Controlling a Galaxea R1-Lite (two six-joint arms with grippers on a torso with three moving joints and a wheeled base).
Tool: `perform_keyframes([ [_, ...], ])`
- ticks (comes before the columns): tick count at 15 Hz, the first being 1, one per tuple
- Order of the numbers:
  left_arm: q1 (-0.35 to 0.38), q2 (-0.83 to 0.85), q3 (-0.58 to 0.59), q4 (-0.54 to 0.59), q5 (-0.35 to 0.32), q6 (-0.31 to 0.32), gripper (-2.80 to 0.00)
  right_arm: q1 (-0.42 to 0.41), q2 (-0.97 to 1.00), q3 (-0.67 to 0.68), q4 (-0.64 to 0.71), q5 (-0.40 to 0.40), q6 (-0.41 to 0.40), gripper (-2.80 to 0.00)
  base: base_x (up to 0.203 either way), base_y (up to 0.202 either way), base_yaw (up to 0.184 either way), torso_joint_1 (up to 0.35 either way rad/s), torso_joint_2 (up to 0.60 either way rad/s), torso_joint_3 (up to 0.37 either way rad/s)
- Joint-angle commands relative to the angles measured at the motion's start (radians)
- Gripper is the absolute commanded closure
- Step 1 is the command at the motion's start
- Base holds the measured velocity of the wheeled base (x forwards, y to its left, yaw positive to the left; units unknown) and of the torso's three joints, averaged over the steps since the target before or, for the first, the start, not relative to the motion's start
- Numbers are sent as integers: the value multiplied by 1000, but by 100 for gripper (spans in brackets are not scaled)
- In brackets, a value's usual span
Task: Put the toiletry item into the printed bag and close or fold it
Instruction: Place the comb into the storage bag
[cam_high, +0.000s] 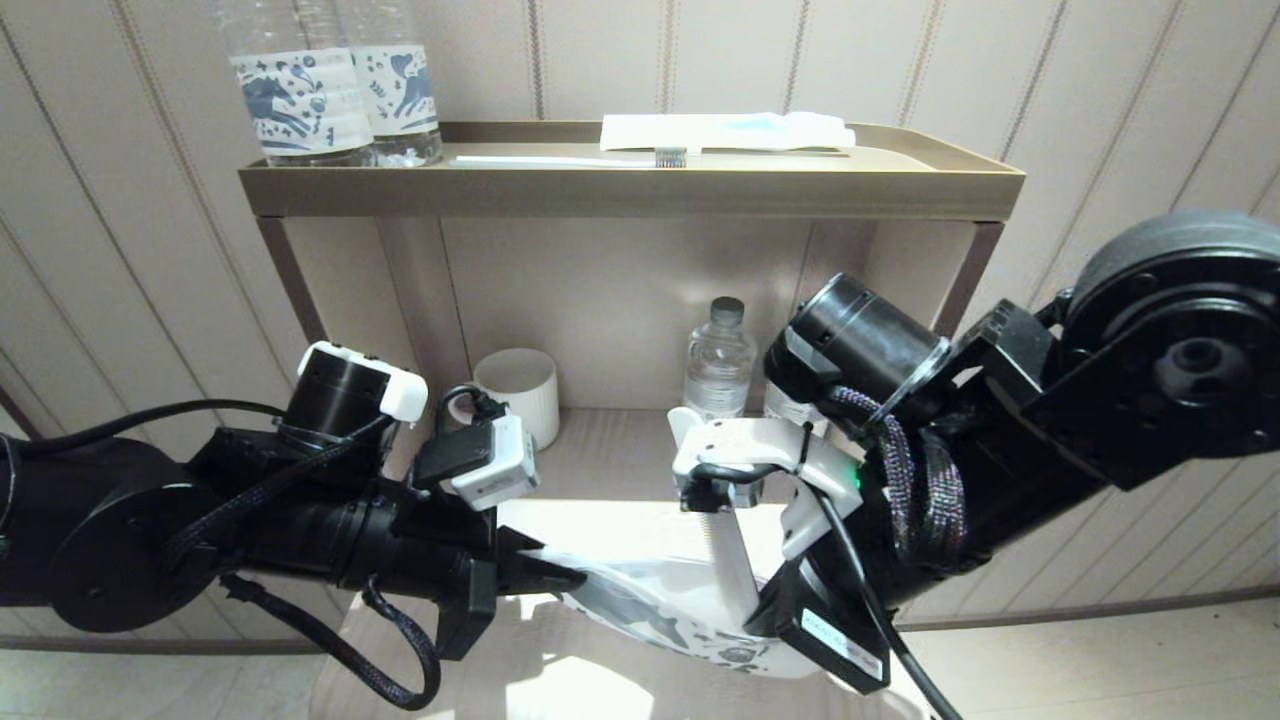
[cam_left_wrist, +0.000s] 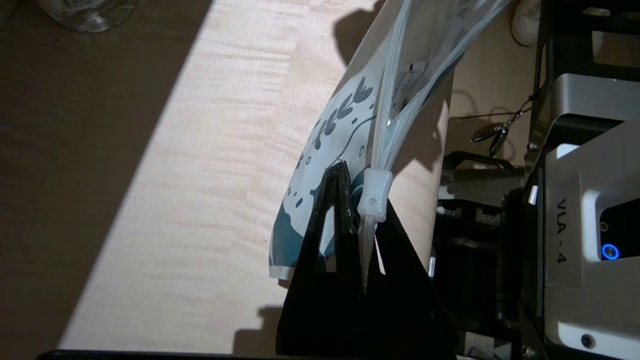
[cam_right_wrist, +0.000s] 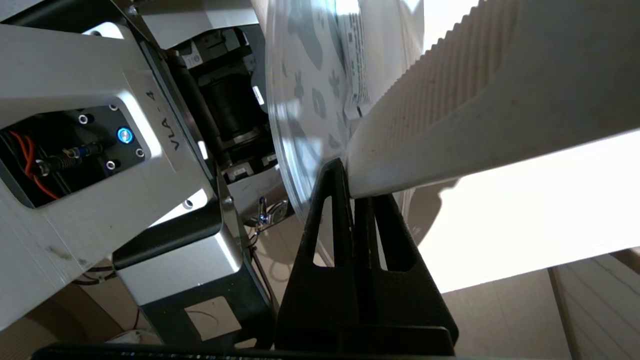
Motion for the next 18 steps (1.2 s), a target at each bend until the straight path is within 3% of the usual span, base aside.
perform_keyframes([
  [1,2,-1,-3,-1,-3,3,0,-5,-12,12,5,1,-2,0,0,0,0,0,0,0],
  [18,21,22,-34,1,-14,0,0,-25,-52,100,-31,-1,-28,0,0,0,0,0,0,0],
])
